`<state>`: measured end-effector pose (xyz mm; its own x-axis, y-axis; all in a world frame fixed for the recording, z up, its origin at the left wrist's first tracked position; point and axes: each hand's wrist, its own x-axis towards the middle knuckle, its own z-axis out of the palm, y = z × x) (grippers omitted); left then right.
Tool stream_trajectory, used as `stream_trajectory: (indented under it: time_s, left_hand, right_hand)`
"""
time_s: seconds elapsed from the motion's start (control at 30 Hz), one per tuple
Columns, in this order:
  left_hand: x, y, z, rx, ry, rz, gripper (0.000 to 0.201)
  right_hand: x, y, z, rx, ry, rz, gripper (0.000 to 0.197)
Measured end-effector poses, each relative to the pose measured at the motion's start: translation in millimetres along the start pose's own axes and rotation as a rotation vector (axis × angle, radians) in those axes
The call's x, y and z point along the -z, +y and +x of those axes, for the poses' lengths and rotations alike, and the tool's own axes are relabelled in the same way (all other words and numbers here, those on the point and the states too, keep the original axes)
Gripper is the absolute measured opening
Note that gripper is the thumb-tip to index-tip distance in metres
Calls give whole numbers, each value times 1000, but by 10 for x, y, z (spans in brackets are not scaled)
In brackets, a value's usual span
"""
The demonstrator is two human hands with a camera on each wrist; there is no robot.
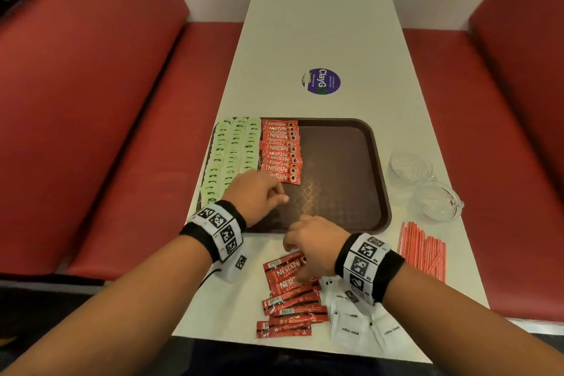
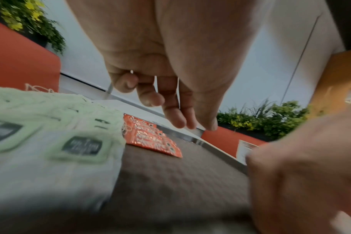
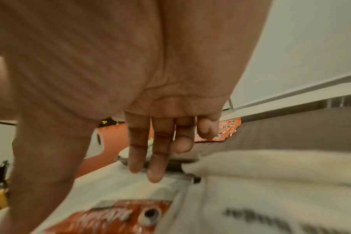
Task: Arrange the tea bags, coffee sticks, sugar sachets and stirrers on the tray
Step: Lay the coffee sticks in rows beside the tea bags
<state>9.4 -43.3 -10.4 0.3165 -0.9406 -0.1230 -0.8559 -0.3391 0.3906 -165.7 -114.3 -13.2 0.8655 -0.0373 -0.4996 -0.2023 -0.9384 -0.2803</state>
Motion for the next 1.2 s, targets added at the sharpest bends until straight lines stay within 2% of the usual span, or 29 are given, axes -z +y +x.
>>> stream_trajectory:
  time_s: [0.1, 0.23, 0.43, 0.63, 0.83, 0.97, 1.2]
  left_hand:
    - [-111, 22, -323, -70, -125, 27, 18]
    - [-312, 7, -637, -80, -260, 59, 23]
    - [-509, 71, -866, -77, -281, 88, 37]
    - [-554, 43, -839, -31, -266, 53, 22]
    - [-505, -5, -801, -3, -284, 73, 25]
    - [-478, -53, -776, 26, -278, 91, 20]
    - [-346, -151, -751, 79, -191, 74, 12]
  right_hand:
    - [-53, -50, -64, -7, 3, -69, 61]
    - [-109, -115, -152, -22, 66, -123, 69]
    - [-251, -248, -268, -14, 53, -199, 89]
    - [-367, -372, -305, -10, 0, -272, 98]
    - [-408, -382, -277, -27, 47, -268, 79]
    - [-382, -385, -217, -24, 81, -240, 68]
    - [-279, -358, -66, -44, 111, -227, 43]
